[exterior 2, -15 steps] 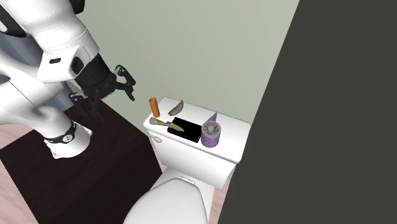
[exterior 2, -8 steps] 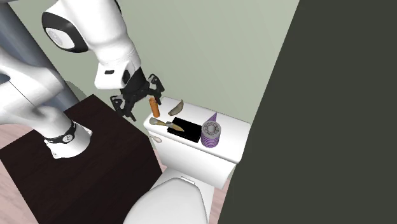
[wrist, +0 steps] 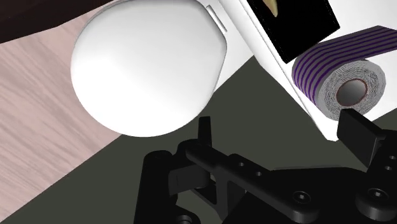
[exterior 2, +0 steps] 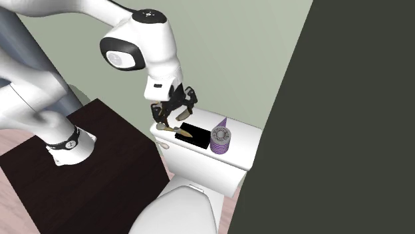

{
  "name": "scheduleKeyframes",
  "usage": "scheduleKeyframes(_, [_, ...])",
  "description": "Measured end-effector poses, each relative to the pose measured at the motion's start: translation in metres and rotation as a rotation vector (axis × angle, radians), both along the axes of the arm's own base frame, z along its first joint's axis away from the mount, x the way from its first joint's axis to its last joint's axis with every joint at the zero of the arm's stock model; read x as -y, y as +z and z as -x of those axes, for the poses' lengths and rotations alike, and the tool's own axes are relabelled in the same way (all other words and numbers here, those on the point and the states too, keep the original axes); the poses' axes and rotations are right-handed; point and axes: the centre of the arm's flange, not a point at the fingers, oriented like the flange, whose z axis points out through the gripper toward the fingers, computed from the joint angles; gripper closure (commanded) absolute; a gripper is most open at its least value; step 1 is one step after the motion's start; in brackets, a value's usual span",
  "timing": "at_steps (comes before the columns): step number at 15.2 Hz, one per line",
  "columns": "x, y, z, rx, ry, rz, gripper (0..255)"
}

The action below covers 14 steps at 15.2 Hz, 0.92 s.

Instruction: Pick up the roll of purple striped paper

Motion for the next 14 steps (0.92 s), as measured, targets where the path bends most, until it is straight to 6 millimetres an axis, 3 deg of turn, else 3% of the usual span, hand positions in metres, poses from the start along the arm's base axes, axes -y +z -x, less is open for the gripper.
scheduleKeyframes(14, [-0.130,-0.120,-0.068,-0.078,-0.184,0.028,0])
